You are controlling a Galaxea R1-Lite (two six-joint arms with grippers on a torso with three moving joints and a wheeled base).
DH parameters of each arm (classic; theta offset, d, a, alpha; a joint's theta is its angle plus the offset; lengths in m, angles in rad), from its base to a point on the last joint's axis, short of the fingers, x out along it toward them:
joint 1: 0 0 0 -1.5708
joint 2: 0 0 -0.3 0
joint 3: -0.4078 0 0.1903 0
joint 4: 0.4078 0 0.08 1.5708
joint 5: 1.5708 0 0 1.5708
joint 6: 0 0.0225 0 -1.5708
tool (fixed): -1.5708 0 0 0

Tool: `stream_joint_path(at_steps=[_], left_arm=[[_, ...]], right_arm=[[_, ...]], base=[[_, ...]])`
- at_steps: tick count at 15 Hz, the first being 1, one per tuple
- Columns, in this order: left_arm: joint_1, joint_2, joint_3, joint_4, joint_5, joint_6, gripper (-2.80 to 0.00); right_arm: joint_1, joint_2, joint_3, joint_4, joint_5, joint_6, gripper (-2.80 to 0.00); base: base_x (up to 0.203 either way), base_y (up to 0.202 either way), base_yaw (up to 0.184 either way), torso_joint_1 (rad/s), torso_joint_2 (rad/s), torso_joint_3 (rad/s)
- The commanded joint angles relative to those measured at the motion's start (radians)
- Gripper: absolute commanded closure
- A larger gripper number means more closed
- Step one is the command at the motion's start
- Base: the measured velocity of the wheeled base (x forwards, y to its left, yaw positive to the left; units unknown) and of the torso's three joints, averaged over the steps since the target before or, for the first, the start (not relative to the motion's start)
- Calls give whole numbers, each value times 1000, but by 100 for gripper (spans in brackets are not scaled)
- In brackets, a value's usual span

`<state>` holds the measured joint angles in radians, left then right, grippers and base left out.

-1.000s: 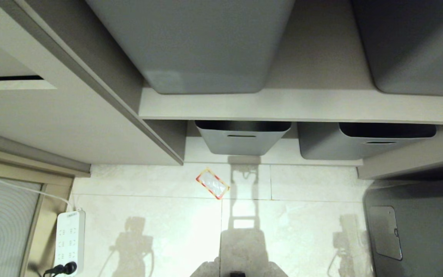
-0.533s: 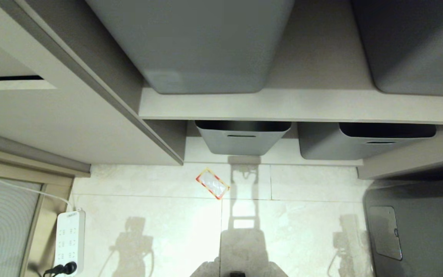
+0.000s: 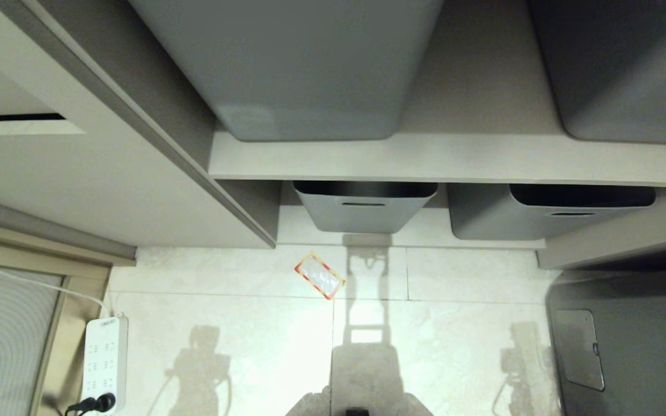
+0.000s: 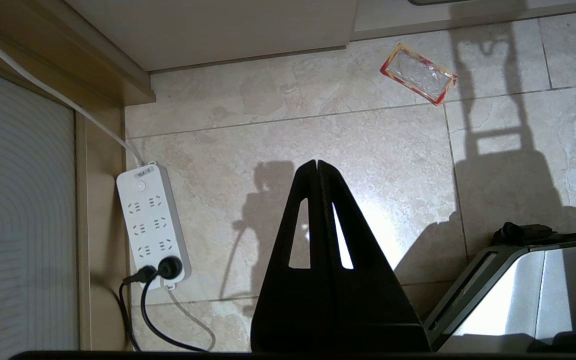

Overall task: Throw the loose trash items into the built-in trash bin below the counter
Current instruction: Pick up the garbage

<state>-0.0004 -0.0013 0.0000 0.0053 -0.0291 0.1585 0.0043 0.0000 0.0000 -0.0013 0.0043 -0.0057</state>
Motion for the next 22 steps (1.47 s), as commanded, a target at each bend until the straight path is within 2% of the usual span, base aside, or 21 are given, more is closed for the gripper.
stream_joint_path(at_steps=[1,11,13,18,20,22], left_arm=[[-1,1,0,1,-2,3,0],[-1,1,0,1,2,0,0],[0,52,0,0,2,0,0],[14,506,-8,-33,2,-3,0],[-8,728,-25,-208,3,10,0],[-81,953,-18,-433,12,66,0]], right_arm=[[0,0,0,0,0,0,0],[0,-2,0,0,0,0,0],[0,-2,0,0,0,0,0],[0,-1,0,0,0,0,0],[0,-1,0,0,0,0,0],[0,-1,0,0,0,0,0]], base=[[0,0,0,0,0,0],[0,0,0,2,4,-135],[0,0,0,3,-1,-35],[0,0,0,0,0,0],[0,0,0,0,0,0],[0,0,0,0,0,0]])
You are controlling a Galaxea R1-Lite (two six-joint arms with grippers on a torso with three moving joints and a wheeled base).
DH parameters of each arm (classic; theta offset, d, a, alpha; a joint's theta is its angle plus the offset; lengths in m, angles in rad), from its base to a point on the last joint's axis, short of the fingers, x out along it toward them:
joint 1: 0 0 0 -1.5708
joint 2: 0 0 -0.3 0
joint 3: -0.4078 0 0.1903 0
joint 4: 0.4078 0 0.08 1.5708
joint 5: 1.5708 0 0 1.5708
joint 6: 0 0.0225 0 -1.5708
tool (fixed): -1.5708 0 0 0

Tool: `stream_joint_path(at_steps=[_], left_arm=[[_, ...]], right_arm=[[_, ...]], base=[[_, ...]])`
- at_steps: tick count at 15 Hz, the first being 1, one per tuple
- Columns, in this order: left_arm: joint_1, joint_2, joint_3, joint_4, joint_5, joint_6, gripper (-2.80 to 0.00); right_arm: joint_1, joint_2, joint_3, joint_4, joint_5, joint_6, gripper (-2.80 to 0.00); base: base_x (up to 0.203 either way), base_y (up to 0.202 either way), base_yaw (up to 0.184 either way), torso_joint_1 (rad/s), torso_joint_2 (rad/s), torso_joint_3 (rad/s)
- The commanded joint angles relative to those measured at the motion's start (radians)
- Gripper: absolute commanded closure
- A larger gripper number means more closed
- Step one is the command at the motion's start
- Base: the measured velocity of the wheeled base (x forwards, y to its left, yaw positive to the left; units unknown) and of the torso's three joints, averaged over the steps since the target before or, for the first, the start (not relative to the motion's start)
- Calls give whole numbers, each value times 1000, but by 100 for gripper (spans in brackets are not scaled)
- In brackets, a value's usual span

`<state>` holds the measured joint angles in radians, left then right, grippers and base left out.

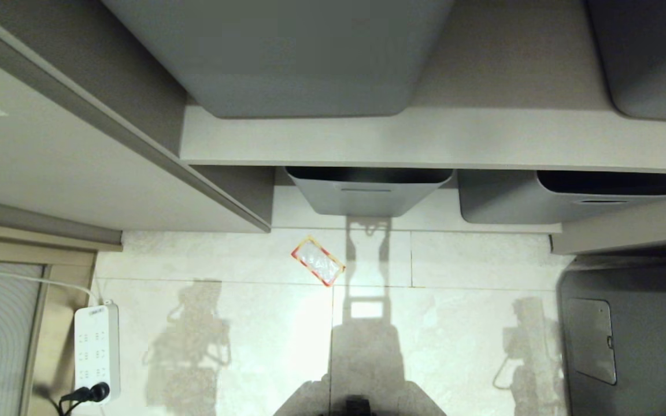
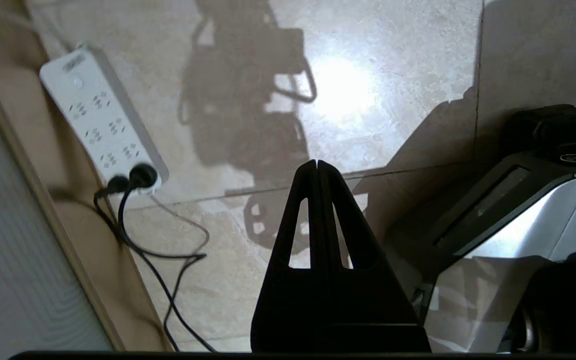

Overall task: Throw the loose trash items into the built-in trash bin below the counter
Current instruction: Pick up the garbage

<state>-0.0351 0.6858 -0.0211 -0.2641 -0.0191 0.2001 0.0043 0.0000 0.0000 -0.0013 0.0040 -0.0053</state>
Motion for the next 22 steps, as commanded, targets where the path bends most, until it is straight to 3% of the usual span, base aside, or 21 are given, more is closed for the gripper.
stream_joint_path(at_steps=[1,4,8,12,15,20,21,22], left_arm=[[-93,375,6,-270,5,56,0],[-182,656,-1,-549,-24,159,0],[-323,857,14,-796,-238,238,0],[-398,1041,-11,-978,-295,282,0],[-411,1149,-15,-1041,-366,379,0],[-453,1321,-126,-1055,-362,507,0],[-485,1355,-154,-1054,-334,533,0],[-518,1381,-179,-1054,-250,544,0]], right_arm=[[0,-2,0,0,1,-1,0],[0,-2,0,0,1,-1,0],[0,0,0,0,1,-1,0],[0,-2,0,0,1,-1,0],[0,-1,0,0,1,-1,0],[0,-2,0,0,1,-1,0],[0,0,0,0,1,-1,0],[0,-2,0,0,1,-1,0]], base=[[0,0,0,0,0,0],[0,0,0,0,0,0],[0,0,0,0,0,0],[0,0,0,0,0,0],[0,0,0,0,0,0],[0,0,0,0,0,0],[0,0,0,0,0,0],[0,0,0,0,0,0]])
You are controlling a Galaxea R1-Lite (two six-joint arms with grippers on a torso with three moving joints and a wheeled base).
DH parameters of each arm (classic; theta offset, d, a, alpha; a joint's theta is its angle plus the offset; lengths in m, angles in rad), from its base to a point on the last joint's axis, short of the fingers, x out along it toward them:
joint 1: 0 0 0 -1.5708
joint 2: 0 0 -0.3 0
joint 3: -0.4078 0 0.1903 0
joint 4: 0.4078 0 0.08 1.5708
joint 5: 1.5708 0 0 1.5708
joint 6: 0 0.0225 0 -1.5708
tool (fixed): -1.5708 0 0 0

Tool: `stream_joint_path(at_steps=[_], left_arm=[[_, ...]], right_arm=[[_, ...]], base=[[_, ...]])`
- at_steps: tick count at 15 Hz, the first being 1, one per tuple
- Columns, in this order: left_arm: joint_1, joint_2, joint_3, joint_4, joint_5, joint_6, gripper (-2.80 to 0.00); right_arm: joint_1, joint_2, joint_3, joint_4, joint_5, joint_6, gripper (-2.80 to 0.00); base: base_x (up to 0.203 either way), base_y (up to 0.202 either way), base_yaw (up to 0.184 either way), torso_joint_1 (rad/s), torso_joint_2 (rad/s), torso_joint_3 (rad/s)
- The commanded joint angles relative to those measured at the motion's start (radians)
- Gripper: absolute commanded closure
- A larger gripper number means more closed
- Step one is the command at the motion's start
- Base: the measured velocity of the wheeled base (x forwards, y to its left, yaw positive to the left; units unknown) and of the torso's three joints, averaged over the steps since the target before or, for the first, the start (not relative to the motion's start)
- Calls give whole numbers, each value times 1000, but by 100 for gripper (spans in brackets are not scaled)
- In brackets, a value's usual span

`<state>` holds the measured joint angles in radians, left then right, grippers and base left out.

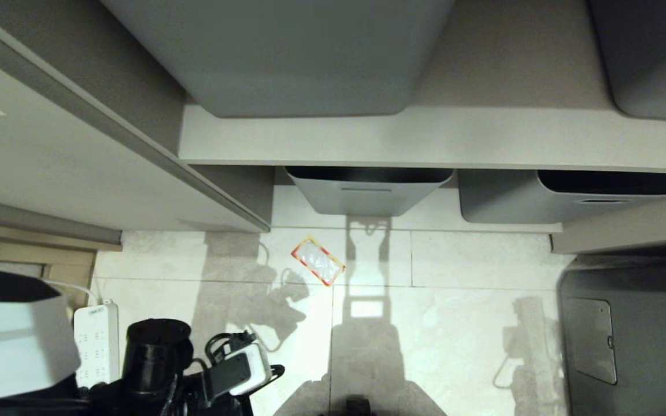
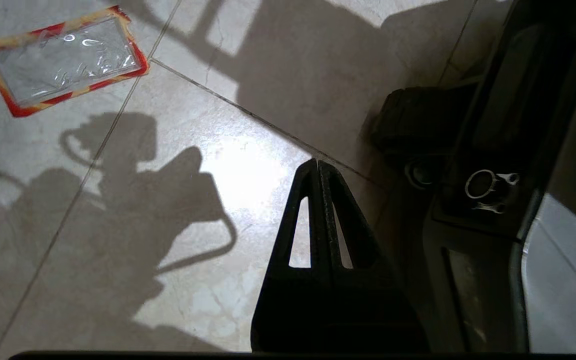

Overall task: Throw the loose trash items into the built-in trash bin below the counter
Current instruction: Pick up the garbage

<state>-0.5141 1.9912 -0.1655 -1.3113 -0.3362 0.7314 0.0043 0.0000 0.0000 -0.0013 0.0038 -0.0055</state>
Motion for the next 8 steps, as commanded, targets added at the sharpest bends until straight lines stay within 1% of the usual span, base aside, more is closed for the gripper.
stream_joint_path(at_steps=[1,2,3,4,6,7,8], left_arm=[[-57,95,-47,-6,168,17,0],[-78,121,-63,-5,266,21,0],[-108,157,-94,-6,344,22,0],[-129,186,-133,-6,405,22,0],[-143,233,-177,-11,511,29,0],[-151,259,-208,-8,548,28,0],[-155,281,-243,-6,560,29,0]], right_arm=[[0,-2,0,0,1,-1,0],[0,-1,0,0,1,-1,0],[0,0,0,0,1,-1,0],[0,-2,0,0,1,-1,0],[0,-2,0,0,1,-1,0],[0,-1,0,0,1,-1,0],[0,-2,0,0,1,-1,0]], base=[[0,0,0,0,0,0],[0,0,0,0,0,0],[0,0,0,0,0,0],[0,0,0,0,0,0],[0,0,0,0,0,0],[0,0,0,0,0,0],[0,0,0,0,0,0]])
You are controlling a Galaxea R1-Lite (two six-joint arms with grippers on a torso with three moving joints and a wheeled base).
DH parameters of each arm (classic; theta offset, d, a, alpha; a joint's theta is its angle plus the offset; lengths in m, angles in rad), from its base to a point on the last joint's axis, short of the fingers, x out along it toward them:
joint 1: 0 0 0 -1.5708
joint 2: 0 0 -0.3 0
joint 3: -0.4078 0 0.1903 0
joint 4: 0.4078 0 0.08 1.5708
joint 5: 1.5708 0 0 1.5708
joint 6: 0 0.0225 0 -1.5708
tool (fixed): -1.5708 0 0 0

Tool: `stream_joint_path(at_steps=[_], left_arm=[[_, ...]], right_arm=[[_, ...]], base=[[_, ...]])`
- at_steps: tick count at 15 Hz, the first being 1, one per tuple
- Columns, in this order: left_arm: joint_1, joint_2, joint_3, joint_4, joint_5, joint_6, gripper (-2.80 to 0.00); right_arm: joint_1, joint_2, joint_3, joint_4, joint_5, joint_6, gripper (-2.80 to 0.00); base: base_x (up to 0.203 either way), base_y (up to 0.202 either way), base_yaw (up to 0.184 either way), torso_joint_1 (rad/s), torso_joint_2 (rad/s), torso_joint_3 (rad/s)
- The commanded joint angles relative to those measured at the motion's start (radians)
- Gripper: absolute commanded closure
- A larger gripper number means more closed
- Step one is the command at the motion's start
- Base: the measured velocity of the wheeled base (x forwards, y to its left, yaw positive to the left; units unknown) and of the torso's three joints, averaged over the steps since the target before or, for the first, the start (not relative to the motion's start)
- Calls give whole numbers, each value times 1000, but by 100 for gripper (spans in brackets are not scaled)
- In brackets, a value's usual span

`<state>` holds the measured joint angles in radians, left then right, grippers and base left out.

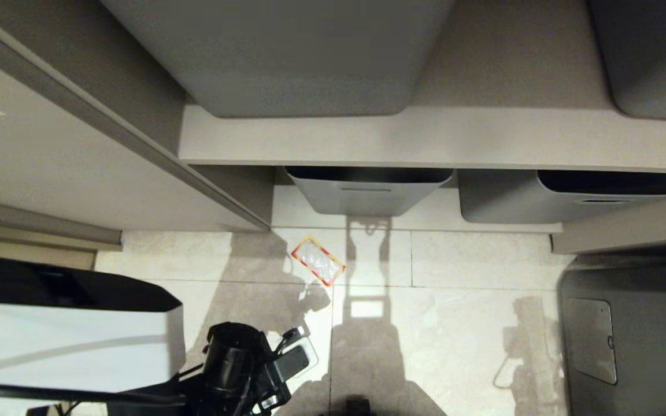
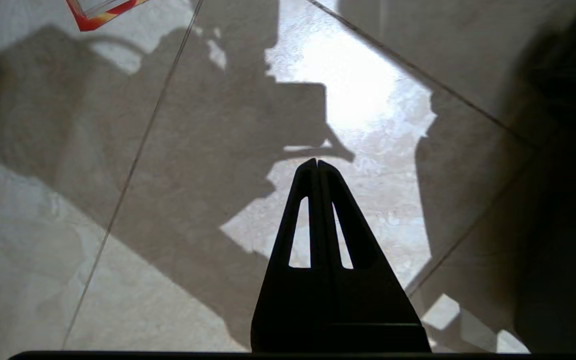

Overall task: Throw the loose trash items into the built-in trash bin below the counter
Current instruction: Pick up the garbage

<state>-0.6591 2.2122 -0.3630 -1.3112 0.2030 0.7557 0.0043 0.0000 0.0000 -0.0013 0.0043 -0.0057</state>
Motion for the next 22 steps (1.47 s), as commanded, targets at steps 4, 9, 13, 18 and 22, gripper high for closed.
stream_joint_path(at_steps=[4,9,13,18,22], left_arm=[[-17,160,-176,-1,34,11,0],[-2,266,-324,-8,69,42,0],[9,266,-373,-2,76,97,0],[85,248,-474,48,62,113,0],[121,257,-525,89,46,162,0]], right_arm=[[0,-1,0,0,0,0,0],[0,-2,0,0,0,0,0],[0,0,0,0,0,0,0],[0,-2,0,0,0,0,0],[0,-2,0,0,0,0,0]], base=[[0,0,0,0,0,0],[0,0,0,0,0,0],[0,0,0,0,0,0],[0,0,0,0,0,0],[0,0,0,0,0,0]])
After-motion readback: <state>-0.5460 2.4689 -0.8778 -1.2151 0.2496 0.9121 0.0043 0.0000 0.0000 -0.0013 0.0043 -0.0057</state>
